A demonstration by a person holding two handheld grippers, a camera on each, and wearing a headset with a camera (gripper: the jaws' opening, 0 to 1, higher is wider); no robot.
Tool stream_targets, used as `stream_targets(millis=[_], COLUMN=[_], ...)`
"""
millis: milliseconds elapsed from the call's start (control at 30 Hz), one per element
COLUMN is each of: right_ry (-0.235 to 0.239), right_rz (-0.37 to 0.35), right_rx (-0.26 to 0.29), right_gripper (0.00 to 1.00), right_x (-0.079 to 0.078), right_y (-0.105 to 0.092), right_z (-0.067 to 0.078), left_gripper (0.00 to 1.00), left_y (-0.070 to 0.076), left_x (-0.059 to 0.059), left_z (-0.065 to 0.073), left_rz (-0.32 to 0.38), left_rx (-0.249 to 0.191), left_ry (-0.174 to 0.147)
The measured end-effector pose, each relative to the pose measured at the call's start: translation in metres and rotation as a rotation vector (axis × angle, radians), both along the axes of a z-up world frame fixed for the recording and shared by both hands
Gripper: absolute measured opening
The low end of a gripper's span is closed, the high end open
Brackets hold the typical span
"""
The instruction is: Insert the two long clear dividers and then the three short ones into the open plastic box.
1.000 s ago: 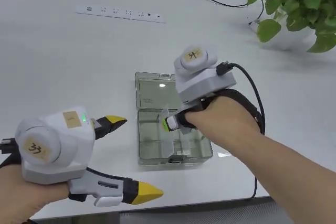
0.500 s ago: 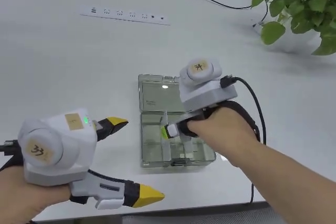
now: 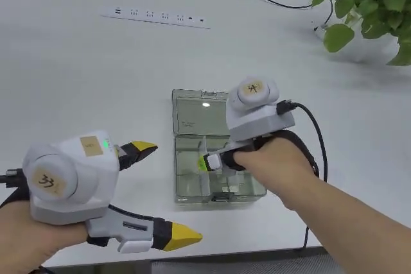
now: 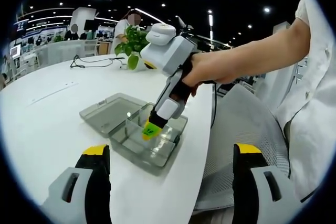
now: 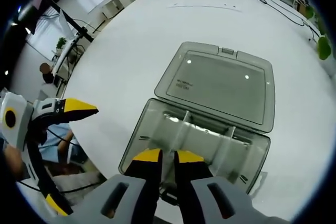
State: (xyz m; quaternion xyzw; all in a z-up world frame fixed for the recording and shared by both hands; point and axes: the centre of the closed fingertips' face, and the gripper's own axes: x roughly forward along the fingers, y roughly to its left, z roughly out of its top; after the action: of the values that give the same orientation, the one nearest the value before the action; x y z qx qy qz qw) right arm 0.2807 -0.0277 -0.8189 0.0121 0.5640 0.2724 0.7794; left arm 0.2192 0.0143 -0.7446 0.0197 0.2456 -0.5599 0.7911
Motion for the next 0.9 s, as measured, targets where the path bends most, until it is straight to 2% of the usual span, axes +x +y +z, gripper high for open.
stream_targets(millis=[200,533,900], right_ry=[-0.015,-0.072,-0.148], right_rz=[-0.024,-0.017,0.065], right_rx=[0.053,0.122,0.174], right_gripper=[0.16,0.21,0.33], right_x=[0.001,0.004,0.0], right_y=[-0.001,-0.001,-0.006], right_z=[0.008,0.03,0.054], left_gripper=[1.0,1.0,1.0], left_y=[0.001,0.002,0.005], left_x=[0.0,0.0,-0.003], left_z=[0.001,0.005,0.015], left_rz=[0.007,0.024,0.057], left_rx=[0.003,0.005,0.023], left_ry=[-0.001,-0.006,-0.021])
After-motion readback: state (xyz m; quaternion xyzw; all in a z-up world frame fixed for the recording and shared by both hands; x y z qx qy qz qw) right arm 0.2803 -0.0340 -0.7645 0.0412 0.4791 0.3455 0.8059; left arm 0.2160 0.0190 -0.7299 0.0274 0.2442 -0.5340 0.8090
